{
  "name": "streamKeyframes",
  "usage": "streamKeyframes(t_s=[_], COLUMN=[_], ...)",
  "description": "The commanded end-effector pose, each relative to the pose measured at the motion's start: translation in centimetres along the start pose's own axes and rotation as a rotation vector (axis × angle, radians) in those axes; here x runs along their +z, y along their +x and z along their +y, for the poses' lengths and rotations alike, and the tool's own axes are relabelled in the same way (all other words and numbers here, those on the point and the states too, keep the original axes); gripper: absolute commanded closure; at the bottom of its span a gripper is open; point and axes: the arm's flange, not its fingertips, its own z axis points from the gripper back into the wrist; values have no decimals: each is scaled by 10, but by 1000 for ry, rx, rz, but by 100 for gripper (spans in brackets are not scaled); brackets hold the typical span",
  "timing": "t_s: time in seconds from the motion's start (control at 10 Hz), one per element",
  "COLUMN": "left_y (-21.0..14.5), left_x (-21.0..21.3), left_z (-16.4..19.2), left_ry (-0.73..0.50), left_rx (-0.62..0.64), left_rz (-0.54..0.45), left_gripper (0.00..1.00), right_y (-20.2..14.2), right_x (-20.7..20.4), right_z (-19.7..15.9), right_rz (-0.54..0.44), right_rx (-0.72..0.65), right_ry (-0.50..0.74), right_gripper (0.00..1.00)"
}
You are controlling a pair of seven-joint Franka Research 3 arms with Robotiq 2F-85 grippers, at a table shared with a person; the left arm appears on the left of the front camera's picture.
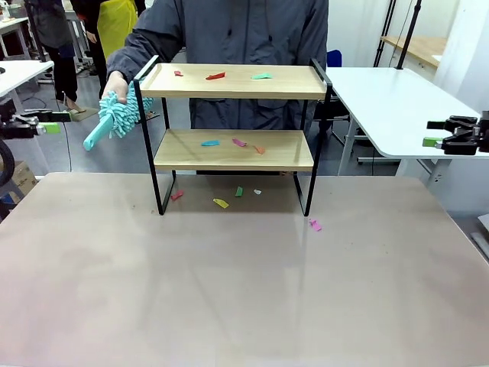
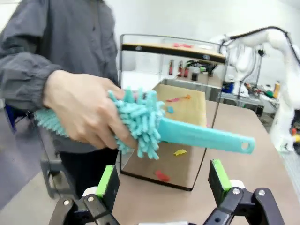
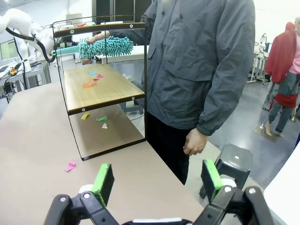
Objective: Clean the shelf.
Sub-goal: Pick up the Duster handed by the human.
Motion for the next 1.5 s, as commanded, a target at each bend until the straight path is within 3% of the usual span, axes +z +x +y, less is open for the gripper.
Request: streamKeyframes(t_s=[0.0,0.2,0.3,0.4,0.5,0.6,0.8,0.9,1.0,1.4], left_y=[55,105,125,143,160,166,170,167,170,169], left_x=[-10,-20,-26,-37,-52,-68,-99,-107,-89,-96], left_z=[-36,-85,-106,-129,-149,-165,-184,-183,-178,-181], left_ry=[159,256,379,569,679,743,776,759,793,783], left_rx=[206,207,273,409,501,505,495,487,439,467], left_rz=[130,304,350,468,502,517,571,530,551,549], left_gripper=[0,0,0,0,0,0,0,0,0,0], right_y=[1,1,1,1,1,1,1,1,1,1], right_x=[-1,-1,-1,-1,-1,-1,-1,-1,-1,-1], right_z=[1,1,1,1,1,1,1,1,1,1], right_rz=[-1,-1,-1,-1,-1,-1,-1,-1,-1,-1], right_rx=[2,2,2,2,2,2,2,2,2,2], right_ry=[2,2,2,2,2,2,2,2,2,2], right_gripper=[0,0,0,0,0,0,0,0,0,0])
